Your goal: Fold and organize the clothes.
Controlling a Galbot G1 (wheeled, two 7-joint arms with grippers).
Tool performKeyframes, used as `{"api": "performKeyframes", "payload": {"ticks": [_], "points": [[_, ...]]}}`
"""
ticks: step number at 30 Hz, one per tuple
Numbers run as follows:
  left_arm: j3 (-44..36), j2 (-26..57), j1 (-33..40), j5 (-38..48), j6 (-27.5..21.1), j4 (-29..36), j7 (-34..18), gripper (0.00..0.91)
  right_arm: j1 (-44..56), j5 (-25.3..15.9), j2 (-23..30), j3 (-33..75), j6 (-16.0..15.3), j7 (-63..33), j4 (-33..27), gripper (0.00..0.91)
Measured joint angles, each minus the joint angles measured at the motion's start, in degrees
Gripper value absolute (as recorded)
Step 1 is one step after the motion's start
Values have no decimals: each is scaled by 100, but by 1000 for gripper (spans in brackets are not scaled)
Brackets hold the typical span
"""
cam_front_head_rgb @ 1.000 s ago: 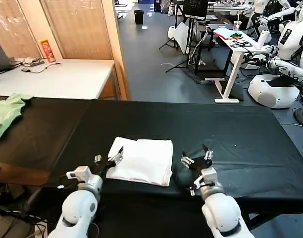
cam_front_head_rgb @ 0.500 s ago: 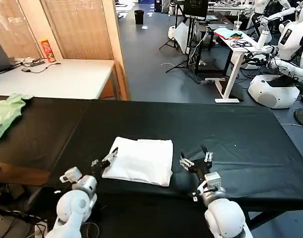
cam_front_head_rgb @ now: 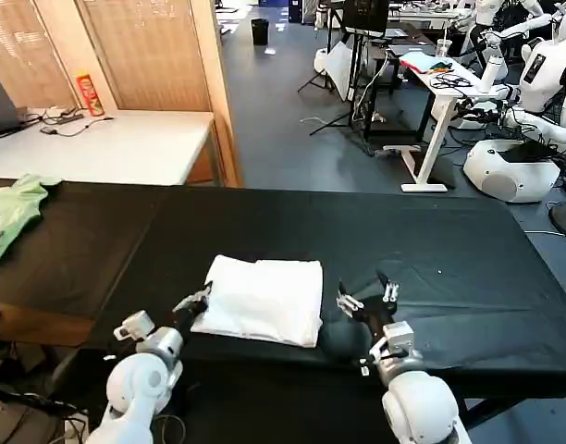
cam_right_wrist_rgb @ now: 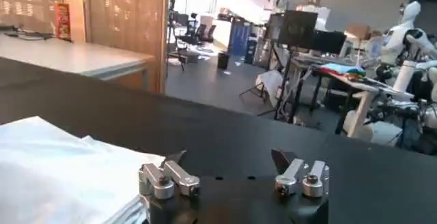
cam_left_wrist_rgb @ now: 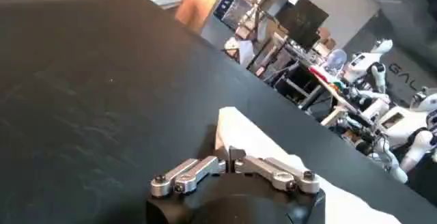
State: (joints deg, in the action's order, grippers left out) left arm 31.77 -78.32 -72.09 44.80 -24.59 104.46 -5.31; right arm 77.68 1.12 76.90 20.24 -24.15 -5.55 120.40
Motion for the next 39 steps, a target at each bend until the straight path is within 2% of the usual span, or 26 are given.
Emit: {"api": "performKeyframes", "payload": {"ticks": [6,11,20,27,32,39], "points": [[104,213,-99,-850,-58,181,-9,0,31,-88,-20,95,0,-12,-30,878],[356,807,-152,-1712,-44,499,38,0,24,-88,-20,111,1,-15,-72,878],[1072,2261,-408,-2113,39,881,126,0,-11,-88,3,86,2,-18,-94,878],[1424,2885,-563,-3005,191,1378,86,0,45,-96,71,66,7,-17,-97,878],[1016,2661,-653,-3138,57,1819,-126,0,146,-106,83,105,14,-8,-46,878],[-318,1803,-485,-2381,-112,2048,-523,0,251,99,37,188,-8,13,-14,878]]}}
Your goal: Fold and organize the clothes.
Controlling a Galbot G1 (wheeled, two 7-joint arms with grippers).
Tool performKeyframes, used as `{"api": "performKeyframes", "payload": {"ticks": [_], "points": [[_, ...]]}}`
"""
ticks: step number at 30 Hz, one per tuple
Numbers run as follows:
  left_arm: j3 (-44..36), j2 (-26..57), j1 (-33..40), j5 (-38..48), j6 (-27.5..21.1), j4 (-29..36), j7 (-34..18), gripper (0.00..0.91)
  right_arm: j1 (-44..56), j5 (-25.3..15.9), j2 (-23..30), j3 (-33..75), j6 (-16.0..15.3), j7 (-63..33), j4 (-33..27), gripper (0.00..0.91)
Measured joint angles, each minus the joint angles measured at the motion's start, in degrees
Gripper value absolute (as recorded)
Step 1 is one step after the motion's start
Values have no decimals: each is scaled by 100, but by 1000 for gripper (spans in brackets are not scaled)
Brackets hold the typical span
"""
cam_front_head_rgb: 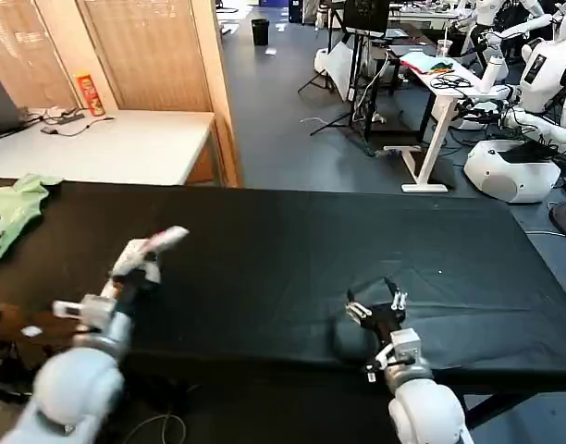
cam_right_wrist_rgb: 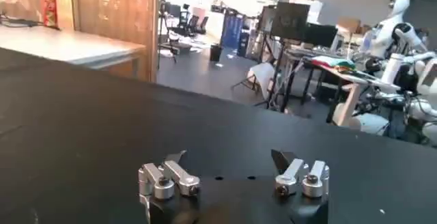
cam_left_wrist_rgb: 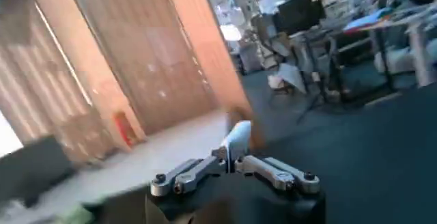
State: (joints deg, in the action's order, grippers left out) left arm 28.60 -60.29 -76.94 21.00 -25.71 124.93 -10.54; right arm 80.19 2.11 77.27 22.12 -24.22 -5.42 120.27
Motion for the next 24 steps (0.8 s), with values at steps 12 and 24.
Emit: {"api": "performKeyframes", "payload": {"ticks": [12,24], "points": [[-1318,-1560,413,-591,436,-634,458,878,-28,920,-91,-324,-367,280,-19,878],[-1247,-1447,238,-627,790,-500,741,878,-568,1830,-10,-793,-789,186,-383,878]]}}
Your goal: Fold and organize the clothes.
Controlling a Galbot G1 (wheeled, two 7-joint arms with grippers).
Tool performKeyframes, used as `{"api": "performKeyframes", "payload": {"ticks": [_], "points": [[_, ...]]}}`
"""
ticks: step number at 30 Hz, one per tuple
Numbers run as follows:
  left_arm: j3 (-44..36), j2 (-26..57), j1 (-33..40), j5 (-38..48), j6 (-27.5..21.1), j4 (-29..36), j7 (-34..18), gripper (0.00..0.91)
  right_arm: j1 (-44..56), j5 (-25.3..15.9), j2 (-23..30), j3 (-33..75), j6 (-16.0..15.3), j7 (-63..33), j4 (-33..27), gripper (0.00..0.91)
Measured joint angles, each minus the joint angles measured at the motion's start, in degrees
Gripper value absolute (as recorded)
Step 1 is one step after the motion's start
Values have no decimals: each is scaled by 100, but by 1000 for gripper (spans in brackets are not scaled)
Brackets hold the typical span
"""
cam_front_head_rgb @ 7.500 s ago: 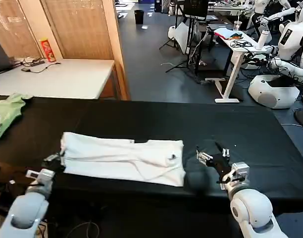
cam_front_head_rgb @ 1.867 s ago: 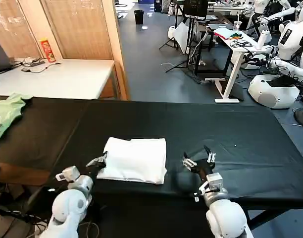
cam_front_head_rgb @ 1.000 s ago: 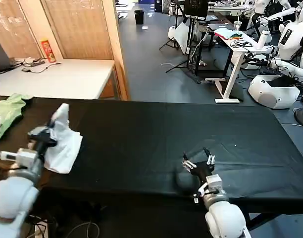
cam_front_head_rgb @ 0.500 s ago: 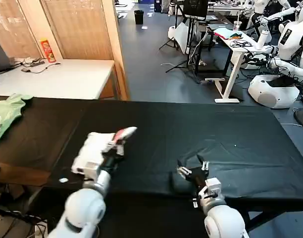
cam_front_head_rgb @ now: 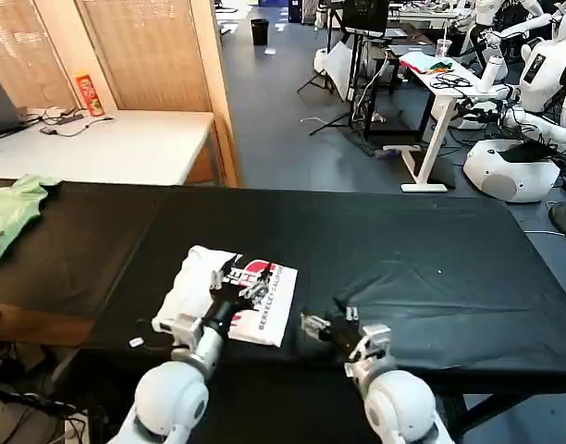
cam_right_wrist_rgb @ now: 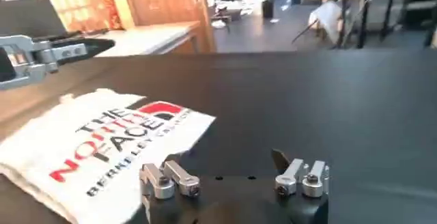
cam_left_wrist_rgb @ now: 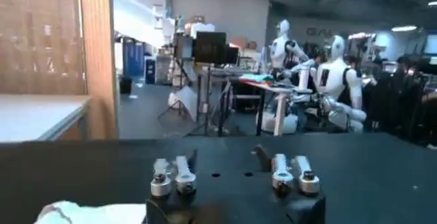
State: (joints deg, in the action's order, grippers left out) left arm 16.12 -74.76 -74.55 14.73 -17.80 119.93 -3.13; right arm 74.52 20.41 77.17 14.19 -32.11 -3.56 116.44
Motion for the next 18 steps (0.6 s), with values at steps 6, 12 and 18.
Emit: {"api": "performKeyframes", "payload": {"ticks": [6,12,18], "points": [[125,53,-160,-49,28,79,-21,878,-318,49,226,-370,-44,-137,-378,741],[250,60,-311,-97,99,116,-55,878,-551,17,478,-624,-9,-211,-791,205],[312,61,-411,-104,144,156,-64,878,-621,10,590,-640,9,-220,-995,59]]}}
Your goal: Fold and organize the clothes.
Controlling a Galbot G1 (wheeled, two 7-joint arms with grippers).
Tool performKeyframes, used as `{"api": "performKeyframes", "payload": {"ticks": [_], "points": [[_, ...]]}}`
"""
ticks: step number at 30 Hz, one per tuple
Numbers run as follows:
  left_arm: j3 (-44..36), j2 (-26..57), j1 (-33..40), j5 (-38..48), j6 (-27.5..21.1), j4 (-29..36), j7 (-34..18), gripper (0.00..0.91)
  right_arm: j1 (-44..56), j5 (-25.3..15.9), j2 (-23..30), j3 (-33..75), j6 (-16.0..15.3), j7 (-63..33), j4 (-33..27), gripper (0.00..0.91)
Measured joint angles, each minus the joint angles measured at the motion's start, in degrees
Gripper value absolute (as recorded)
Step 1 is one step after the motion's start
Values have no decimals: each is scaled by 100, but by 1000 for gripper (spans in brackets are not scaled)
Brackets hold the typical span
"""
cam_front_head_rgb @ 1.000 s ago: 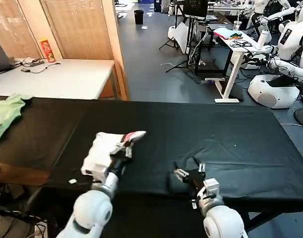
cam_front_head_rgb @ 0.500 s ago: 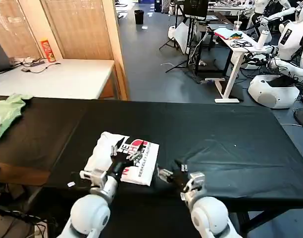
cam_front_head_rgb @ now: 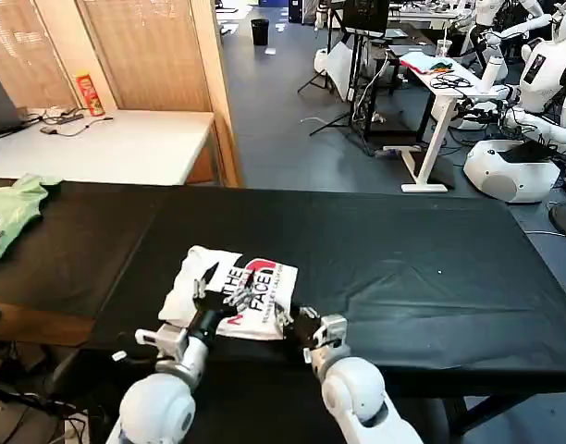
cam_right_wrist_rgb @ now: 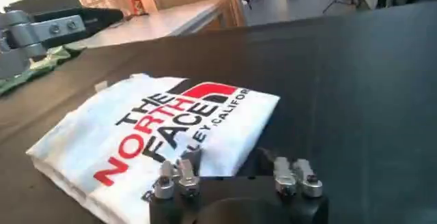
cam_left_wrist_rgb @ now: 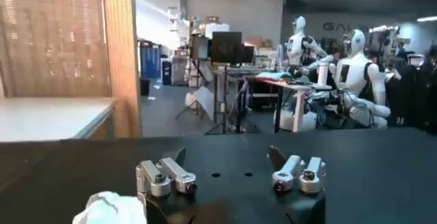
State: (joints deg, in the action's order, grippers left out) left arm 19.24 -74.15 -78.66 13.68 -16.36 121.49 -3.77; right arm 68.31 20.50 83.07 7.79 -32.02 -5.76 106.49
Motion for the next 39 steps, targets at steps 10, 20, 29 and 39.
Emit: {"api": "performKeyframes", "payload": {"ticks": [10,20,29,39], "points": [[90,32,-112,-28,241,-98,-145,878,-153,222,-562,629,-280,350,213,878],[281,205,-375,13,847,-320,-243,878,320,-269,-1564,1001,381,323,759,878],[292,369,-878,57,847,-74,-629,878,1627,-1436,-1620,1180,2493,-387,1182,878],[507,569,-1922,395,751,412,-1001,878,3320,-2021,-1336,1294,3491,-1257,1617,878]]}}
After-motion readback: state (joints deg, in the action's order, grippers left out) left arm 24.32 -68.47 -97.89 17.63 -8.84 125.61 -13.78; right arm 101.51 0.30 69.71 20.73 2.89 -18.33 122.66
